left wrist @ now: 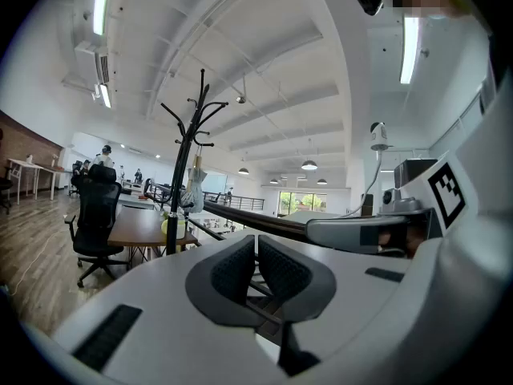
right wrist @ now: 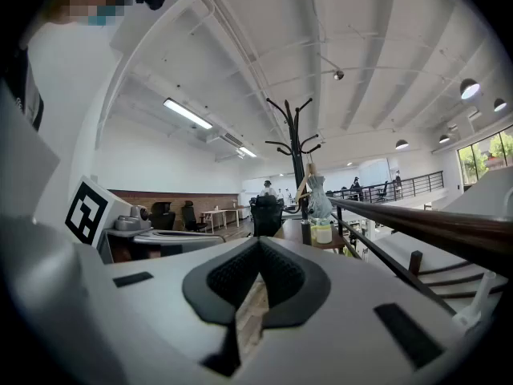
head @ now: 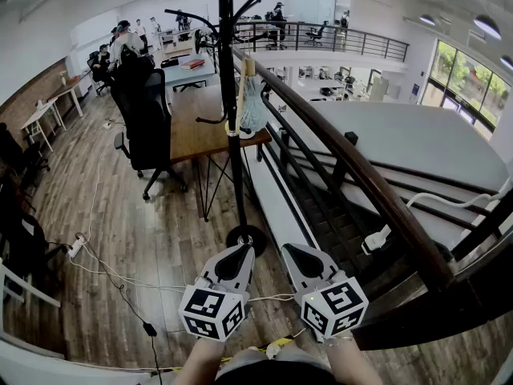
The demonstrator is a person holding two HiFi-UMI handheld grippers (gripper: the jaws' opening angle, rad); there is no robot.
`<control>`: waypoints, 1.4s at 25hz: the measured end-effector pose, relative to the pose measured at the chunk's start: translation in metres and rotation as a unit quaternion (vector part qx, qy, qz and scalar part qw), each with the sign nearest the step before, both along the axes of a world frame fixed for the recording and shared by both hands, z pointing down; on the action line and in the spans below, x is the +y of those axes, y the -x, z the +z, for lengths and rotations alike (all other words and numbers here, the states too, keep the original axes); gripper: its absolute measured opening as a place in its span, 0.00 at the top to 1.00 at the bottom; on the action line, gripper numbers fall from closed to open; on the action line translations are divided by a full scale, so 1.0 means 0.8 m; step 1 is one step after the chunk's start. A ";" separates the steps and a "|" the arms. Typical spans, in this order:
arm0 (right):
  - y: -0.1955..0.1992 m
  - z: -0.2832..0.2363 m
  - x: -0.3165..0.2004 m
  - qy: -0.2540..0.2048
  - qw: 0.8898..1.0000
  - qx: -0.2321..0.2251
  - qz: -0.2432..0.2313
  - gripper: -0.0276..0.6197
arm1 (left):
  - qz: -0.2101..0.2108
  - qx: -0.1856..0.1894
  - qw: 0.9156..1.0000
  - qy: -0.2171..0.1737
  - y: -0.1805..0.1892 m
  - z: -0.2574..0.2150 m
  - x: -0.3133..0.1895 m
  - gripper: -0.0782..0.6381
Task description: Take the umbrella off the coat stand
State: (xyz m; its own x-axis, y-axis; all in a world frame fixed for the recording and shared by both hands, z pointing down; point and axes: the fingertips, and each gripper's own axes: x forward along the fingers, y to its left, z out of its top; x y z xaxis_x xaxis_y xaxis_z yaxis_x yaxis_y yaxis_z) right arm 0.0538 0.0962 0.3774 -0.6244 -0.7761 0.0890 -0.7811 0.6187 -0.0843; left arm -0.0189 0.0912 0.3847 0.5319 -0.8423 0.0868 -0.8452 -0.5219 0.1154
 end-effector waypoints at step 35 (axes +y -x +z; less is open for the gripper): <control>-0.034 0.004 -0.122 -0.009 0.999 -0.038 -0.022 0.92 | -0.003 -0.002 1.000 -0.006 -0.038 0.005 -0.118 0.86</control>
State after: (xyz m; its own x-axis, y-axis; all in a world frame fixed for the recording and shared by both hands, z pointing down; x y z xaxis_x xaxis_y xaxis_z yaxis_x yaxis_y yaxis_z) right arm 0.0811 -0.0012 0.3810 -0.6629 -0.7483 0.0265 -0.7445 0.6549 -0.1298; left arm 0.0112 -0.0032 0.3889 0.5268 -0.8463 0.0793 -0.8486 -0.5183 0.1062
